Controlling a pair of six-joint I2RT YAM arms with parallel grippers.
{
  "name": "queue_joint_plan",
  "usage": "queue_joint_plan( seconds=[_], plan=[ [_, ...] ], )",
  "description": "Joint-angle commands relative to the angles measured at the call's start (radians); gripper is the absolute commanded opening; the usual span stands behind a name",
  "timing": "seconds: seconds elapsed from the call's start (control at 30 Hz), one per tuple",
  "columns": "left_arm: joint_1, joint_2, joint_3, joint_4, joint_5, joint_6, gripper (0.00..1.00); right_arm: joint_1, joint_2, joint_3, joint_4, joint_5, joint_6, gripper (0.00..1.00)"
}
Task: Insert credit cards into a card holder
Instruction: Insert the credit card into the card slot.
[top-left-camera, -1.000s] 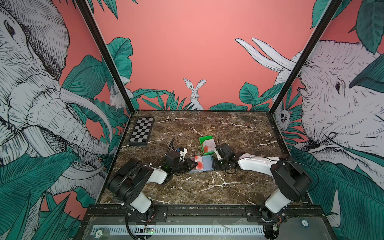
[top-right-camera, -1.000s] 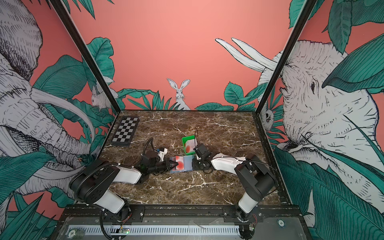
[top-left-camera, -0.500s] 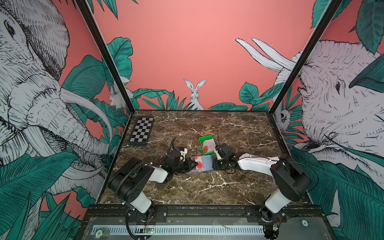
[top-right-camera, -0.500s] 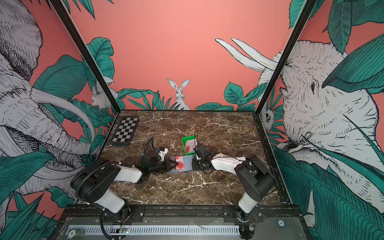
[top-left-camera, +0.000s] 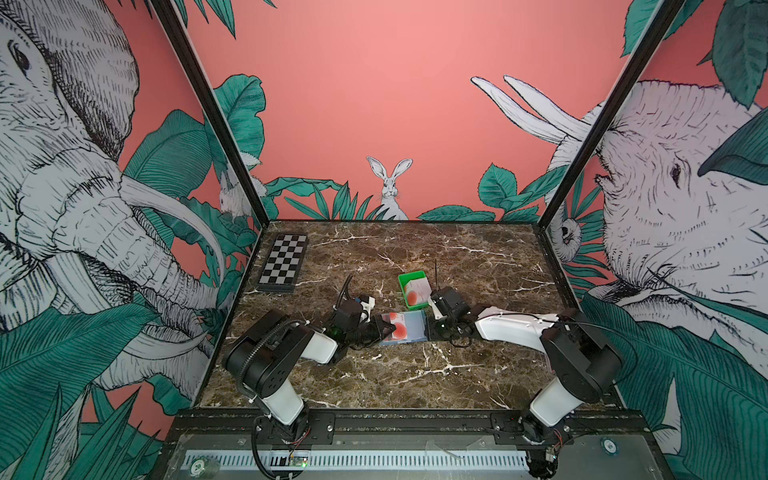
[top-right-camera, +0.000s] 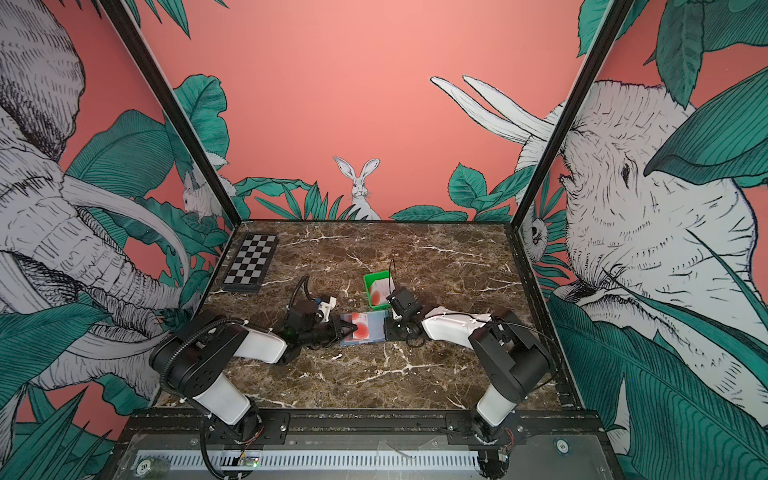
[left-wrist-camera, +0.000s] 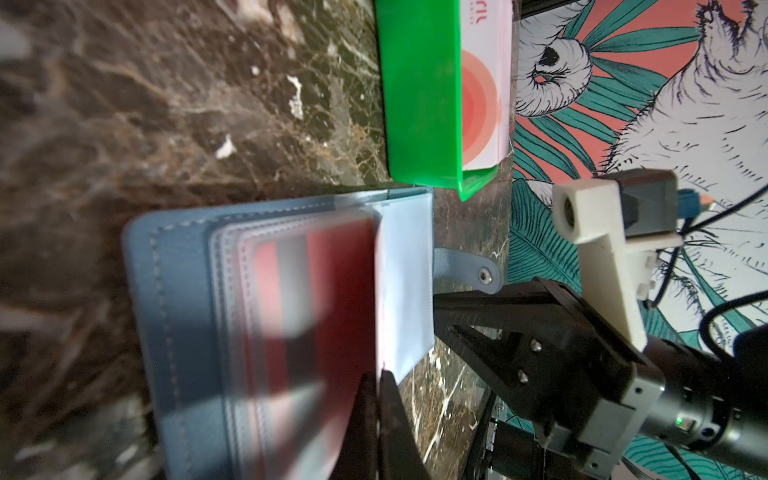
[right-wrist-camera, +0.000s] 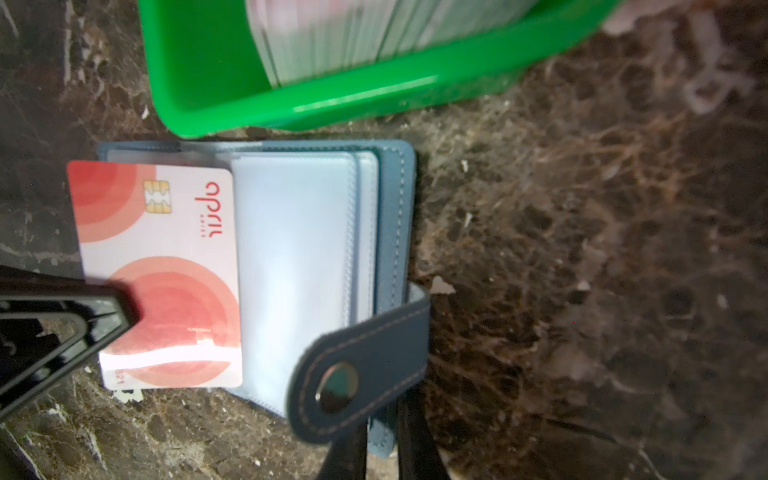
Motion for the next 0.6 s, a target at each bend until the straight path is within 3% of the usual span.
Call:
queue_joint_plan(
  seconds=[0.0,0.37,0.57],
  plan=[
    [0.004,0.016,0.019,0.010,0.011,-0.008,0.00,0.006,0.019,0.019,-0.012,0.016,-0.010,0.14],
    [0.004,0.075,0.033,0.097,0.051,-0.055,0.00,0.006,0.022,0.021,-0.014,0.013,-0.012,0.14],
    [0.004,0.083,0.047,0.056,0.067,-0.036,0.00,0.006,0.025,0.026,-0.013,0.013,-0.013,0.14]
  ],
)
